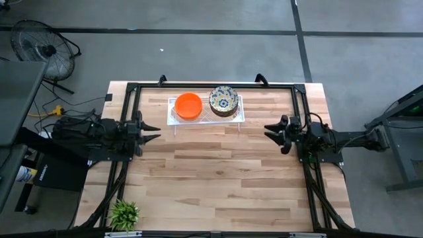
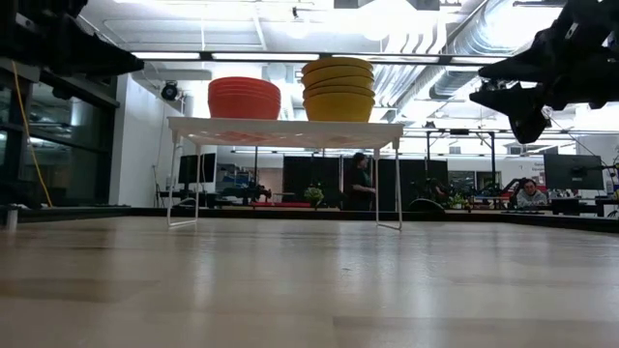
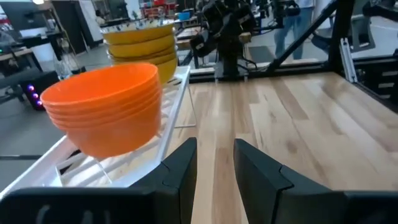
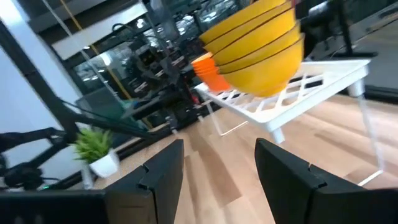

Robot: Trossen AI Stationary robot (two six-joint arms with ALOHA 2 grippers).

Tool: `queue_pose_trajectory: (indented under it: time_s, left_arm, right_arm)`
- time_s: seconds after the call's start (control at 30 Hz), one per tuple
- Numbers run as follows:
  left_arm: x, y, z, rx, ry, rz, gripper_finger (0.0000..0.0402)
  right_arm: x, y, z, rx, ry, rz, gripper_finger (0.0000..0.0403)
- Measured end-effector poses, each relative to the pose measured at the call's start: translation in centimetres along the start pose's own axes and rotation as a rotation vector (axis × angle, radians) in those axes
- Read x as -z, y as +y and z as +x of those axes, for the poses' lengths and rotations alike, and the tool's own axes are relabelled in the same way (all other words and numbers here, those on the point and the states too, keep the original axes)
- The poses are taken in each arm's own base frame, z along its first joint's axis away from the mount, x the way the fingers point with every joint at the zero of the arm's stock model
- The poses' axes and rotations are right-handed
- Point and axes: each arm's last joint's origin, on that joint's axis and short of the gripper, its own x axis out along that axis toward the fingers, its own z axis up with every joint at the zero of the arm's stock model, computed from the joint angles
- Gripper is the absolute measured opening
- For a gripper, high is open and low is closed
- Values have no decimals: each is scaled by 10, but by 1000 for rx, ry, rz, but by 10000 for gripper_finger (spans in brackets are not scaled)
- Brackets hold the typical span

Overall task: Pick & Place Mini bowls
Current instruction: Return to Home Position

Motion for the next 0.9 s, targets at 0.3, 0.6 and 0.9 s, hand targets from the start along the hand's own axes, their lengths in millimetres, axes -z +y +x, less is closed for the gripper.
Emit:
queue_pose_trajectory:
  time_s: [0.3, 0.6, 0.9]
  left_arm:
    - [11, -5, 12, 1, -111, 44, 101]
    - [36, -16, 23, 133, -149, 143, 101]
    - [43, -20, 24, 228, -156, 249, 101]
  right_arm:
    - [0, -1, 0, 22, -11, -14, 185]
    - [0, -1, 0, 22, -11, -14, 185]
    - [0, -1, 0, 22, -10, -14, 185]
